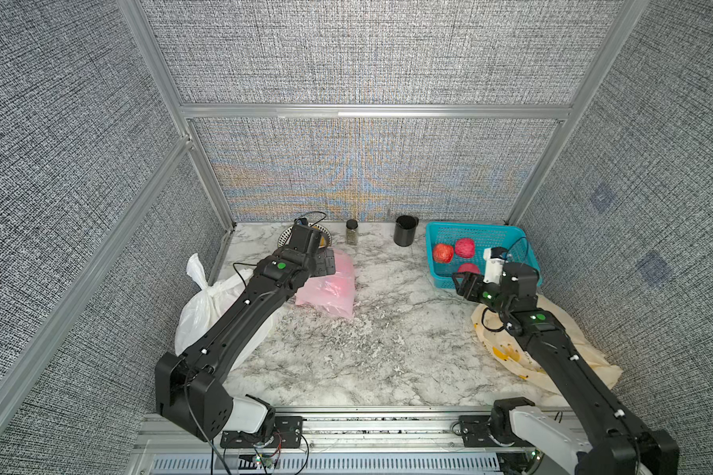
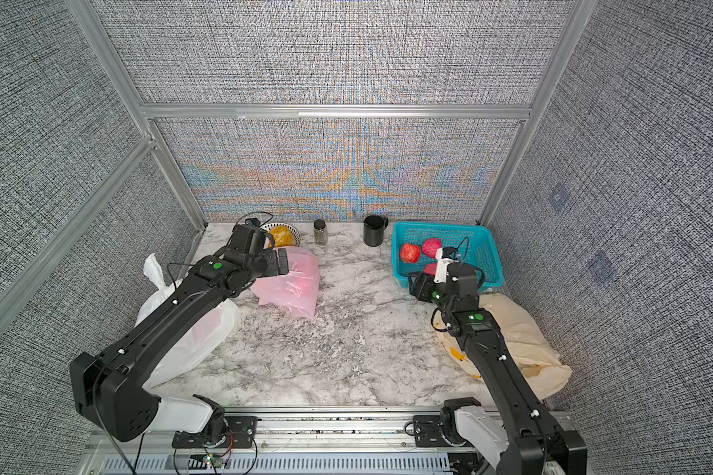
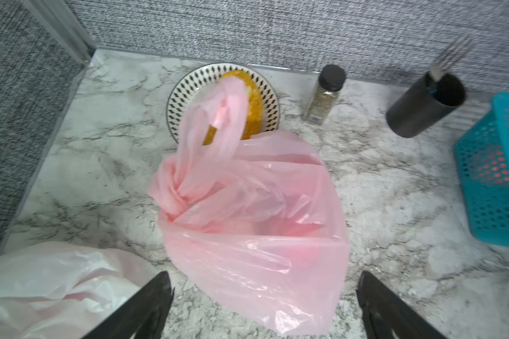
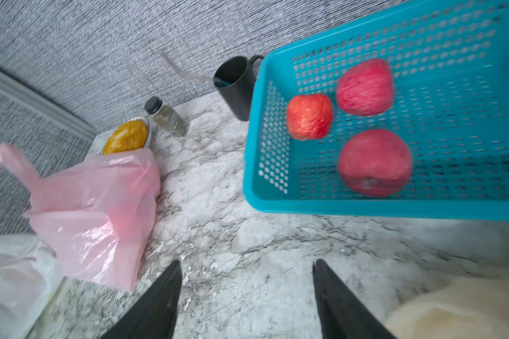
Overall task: Untie the knot of a plastic bag & take out the apple
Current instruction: Adjust the plastic bag at the center of the board.
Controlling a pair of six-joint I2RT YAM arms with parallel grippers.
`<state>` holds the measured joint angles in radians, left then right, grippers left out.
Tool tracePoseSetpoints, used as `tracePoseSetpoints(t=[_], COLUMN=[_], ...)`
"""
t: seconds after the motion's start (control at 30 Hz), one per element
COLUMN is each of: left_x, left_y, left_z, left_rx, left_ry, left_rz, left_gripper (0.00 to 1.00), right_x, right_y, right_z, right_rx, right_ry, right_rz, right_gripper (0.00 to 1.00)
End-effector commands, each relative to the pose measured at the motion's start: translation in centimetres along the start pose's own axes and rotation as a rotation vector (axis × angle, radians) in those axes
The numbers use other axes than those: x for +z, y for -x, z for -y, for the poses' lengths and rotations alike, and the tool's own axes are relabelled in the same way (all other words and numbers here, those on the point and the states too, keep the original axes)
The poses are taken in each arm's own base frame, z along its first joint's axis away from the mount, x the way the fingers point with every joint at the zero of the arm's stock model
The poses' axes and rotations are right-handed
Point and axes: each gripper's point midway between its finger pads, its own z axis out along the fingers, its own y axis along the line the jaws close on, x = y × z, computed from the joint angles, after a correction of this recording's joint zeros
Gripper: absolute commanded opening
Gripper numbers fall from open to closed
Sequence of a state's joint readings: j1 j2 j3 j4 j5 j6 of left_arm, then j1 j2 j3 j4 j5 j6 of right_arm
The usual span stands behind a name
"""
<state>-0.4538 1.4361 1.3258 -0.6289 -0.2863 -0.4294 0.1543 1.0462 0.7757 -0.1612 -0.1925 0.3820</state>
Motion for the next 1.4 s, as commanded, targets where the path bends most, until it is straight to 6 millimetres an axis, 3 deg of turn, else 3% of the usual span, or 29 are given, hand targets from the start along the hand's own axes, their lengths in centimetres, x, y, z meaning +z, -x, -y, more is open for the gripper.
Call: tracePoseSetpoints(t=[0.0, 0.13, 0.53, 0.67, 0.8, 1.0, 1.2, 1.37], left_x=[1.4, 3.3, 8.7, 9.6, 10.1, 8.3, 3.9, 0.3], left_y=[-0.7, -1.9, -3.3, -3.9, -3.9, -2.5, -1.3, -1.9], left_z=[-2.9, -5.2, -5.4, -5.3, -4.0, -0.8, 5.0, 10.7], left_rx=[0.007, -0.04, -0.09, -0.081, -0.084, -0.037, 0.166, 0.394], left_ry=[0.116, 0.161, 0.119, 0.109, 0.035, -0.156, -0.34, -0.453], left_rz=[-0.051, -0.094, -0.107, -0.126, -0.122, -0.063, 0.007, 0.034], left_gripper=[1.0, 1.0, 0.98, 0.83, 0.42, 0.01, 0.0, 0.0], right_x=[1.3, 2.3, 3.5, 3.7, 3.8, 4.5, 4.4, 4.3], right_y=[-0.4, 0.3, -1.0, -1.1, -1.1, -0.6, 0.2, 0.1], right_z=[-1.7, -3.7, -5.5, -5.8, -6.3, -7.6, -9.2, -10.6], right_rx=[-0.044, -0.071, -0.092, -0.094, -0.099, -0.116, -0.119, -0.104], right_ry=[0.041, 0.089, 0.159, 0.17, 0.195, 0.244, 0.31, 0.375], right_rz=[-0.021, -0.016, -0.059, -0.067, -0.063, -0.087, -0.084, -0.096], right_gripper=[0.72, 0.73, 0.73, 0.73, 0.72, 0.72, 0.72, 0.71])
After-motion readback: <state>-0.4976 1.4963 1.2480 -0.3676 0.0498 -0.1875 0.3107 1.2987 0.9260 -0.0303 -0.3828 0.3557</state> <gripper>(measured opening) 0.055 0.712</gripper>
